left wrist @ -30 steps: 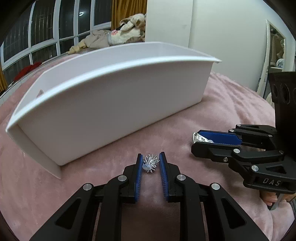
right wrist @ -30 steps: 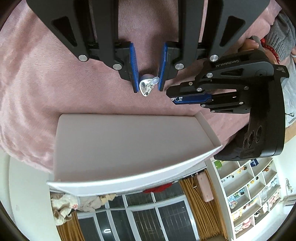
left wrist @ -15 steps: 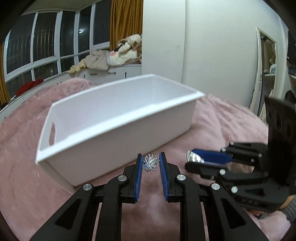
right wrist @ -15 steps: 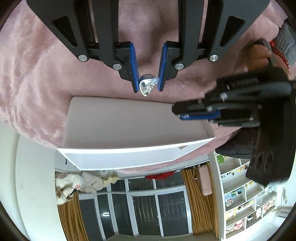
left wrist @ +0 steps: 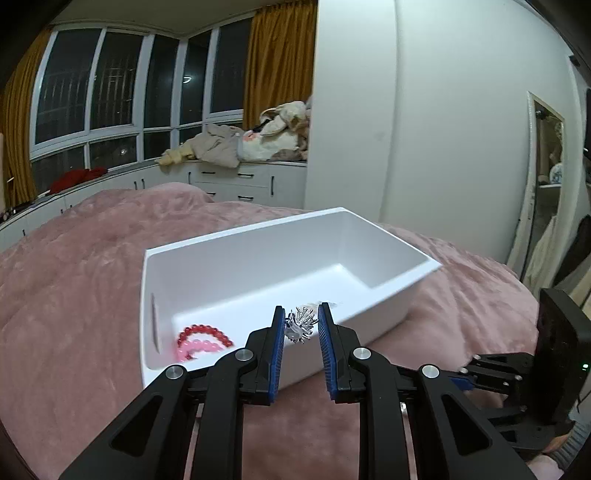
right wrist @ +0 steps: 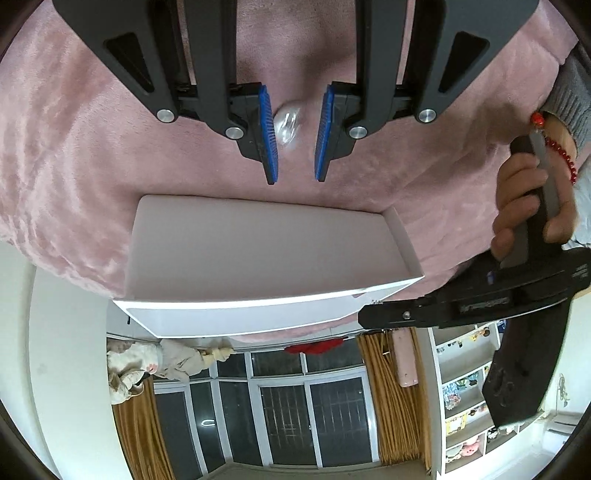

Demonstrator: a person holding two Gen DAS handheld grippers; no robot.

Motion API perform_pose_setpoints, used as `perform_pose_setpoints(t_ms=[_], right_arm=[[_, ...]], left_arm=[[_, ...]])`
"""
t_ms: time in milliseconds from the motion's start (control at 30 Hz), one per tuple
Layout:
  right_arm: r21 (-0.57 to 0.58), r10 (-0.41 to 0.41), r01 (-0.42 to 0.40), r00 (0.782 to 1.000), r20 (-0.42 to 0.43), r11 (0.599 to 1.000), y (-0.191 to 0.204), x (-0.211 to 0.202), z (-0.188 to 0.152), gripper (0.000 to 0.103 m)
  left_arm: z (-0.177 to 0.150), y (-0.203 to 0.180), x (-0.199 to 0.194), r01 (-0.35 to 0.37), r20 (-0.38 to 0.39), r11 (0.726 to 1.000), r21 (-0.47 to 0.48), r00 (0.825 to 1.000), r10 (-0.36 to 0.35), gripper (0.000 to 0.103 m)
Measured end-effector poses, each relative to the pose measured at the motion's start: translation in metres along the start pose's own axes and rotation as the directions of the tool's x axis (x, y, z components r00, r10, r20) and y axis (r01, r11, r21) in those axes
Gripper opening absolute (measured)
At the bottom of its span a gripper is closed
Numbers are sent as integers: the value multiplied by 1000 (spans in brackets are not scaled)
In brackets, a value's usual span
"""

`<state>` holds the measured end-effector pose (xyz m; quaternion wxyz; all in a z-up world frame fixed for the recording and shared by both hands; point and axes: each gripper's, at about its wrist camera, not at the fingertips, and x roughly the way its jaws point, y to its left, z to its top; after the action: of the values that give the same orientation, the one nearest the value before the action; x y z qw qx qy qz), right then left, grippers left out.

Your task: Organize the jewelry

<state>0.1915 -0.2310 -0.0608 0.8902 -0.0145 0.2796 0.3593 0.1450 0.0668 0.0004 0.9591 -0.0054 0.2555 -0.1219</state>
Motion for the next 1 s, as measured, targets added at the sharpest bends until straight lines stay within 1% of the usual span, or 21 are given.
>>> perform_pose_setpoints(t_ms=[67,100,267,333,367,433,567,700,767,800,900,1000], right_arm=[[1,-1,1,1000,-6,1000,1,1,-1,21],[-3,-3,3,1000,-9,1000,1,2,-1,21],[-28,-14,14,1000,-18,1000,7,4,2,21],[-38,-31,31,999,-20,999,9,5,3,21],[-48,-55,54,998,-15,997,11,4,4,21],[-81,-83,82,997,-10,993,19,3,7,21],[-146,-89,90,996,10,985,35,-1,19,21],[-165,-96,102,994,43,981,45,-5,38,21],[-149,-95,104,993,63,983,44,-6,55,21],[-142,-107,117,991,82,983,43,-7,66,21],[-112,-118,129,988,102,985,38,-4,94,21],[-68,-156,162,985,80,984,25,14,120,21]], left_arm=[[1,8,5,4,-5,1000,-17,1000,-5,23],[2,15,7,-8,-7,1000,-25,1000,8,23],[5,36,15,0,-19,997,-79,1000,-2,23],[4,40,16,5,-28,996,-88,1000,-7,23],[4,42,18,21,-32,995,-98,999,-25,23],[3,45,22,22,-43,993,-112,999,-27,23],[1,49,30,7,-65,993,-119,998,-15,23],[-1,51,35,18,-72,990,-142,997,-28,23],[-1,51,37,12,-75,990,-141,997,-22,23],[-1,50,38,9,-78,990,-142,997,-20,23],[2,51,44,-2,-89,990,-143,996,-11,23],[4,53,51,-8,-101,989,-149,995,-7,23]])
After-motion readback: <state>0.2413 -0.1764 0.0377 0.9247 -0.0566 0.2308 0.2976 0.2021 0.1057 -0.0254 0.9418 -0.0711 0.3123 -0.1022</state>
